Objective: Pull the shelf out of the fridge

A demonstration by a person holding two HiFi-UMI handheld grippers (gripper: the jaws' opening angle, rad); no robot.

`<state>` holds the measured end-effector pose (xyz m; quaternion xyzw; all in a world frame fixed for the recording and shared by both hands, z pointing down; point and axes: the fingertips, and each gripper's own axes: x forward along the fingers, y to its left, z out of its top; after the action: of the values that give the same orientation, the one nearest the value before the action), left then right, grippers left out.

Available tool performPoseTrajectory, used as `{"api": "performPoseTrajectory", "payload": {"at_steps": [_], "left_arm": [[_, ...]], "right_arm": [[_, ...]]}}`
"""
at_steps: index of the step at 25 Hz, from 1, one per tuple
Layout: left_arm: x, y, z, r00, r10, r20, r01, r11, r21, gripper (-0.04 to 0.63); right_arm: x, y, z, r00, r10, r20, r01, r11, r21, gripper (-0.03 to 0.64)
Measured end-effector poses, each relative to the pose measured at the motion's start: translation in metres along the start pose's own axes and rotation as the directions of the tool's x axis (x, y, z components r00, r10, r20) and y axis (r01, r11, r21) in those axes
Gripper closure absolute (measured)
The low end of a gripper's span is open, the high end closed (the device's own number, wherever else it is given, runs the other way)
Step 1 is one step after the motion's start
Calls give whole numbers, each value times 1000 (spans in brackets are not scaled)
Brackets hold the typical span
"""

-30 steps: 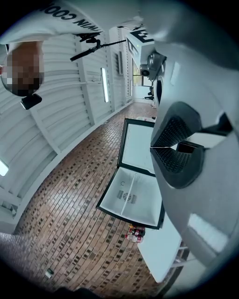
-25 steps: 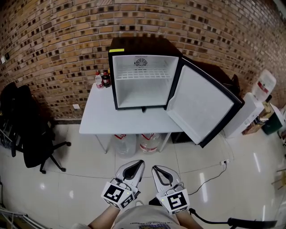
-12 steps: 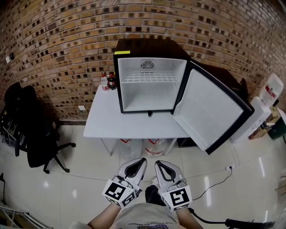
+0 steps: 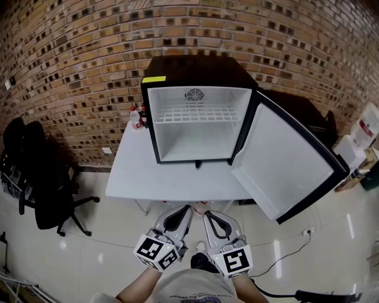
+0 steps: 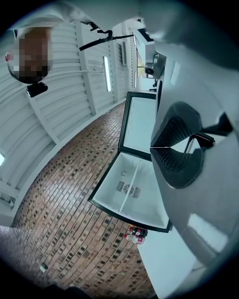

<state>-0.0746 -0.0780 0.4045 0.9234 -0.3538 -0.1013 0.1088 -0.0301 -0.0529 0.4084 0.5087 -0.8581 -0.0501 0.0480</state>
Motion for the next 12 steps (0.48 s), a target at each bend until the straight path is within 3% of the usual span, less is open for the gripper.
{"api": "performPoseTrajectory", "payload": {"at_steps": [5, 12], "left_arm": [[53, 32, 5, 999, 35, 18, -33, 994, -104, 595], [118, 78, 12, 994, 92, 64, -81, 985, -154, 595]], "right_arm": [[35, -43, 2, 1000, 10, 2, -10, 1000, 1, 601], [83, -92, 11, 999, 28, 26, -27, 999, -25, 601]]}}
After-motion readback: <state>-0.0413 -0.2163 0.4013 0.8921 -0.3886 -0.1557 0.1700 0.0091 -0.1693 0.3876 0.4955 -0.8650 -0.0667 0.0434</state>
